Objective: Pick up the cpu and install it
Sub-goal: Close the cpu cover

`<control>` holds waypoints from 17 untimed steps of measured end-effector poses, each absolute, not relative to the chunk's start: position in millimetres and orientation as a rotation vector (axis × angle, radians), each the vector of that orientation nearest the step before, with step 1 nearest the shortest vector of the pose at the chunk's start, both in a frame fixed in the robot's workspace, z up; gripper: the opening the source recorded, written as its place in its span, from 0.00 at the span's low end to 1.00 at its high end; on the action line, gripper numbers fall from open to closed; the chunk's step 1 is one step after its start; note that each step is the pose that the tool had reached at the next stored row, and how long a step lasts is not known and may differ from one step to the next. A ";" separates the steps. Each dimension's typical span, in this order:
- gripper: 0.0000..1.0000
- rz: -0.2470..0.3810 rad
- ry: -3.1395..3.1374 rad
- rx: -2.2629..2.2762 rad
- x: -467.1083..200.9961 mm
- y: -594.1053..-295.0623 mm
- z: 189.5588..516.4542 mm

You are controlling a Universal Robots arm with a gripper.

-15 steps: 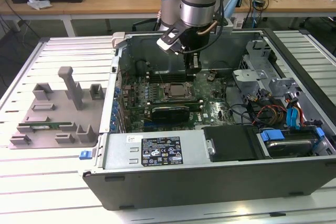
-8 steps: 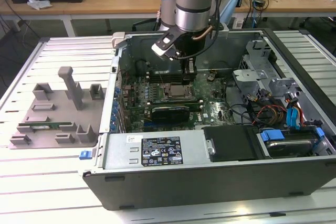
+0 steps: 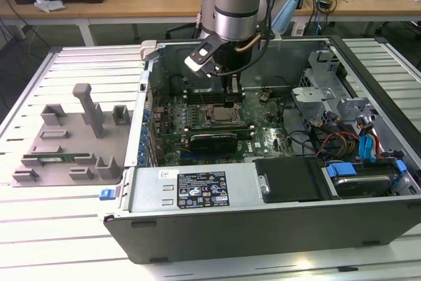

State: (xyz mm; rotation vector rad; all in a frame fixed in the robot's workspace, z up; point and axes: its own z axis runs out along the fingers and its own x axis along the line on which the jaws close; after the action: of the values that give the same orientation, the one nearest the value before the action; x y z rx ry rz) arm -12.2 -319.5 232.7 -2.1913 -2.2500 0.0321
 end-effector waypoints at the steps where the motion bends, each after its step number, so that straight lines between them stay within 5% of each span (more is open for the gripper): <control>1: 0.11 0.032 -2.250 -2.191 -12.3 -319.5 232.7; 17: 0.11 0.032 -2.618 -1.742 -12.3 -319.5 232.7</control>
State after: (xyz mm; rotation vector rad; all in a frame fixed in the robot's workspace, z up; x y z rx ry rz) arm -12.3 -319.5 232.7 -1.7423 -2.6177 0.0317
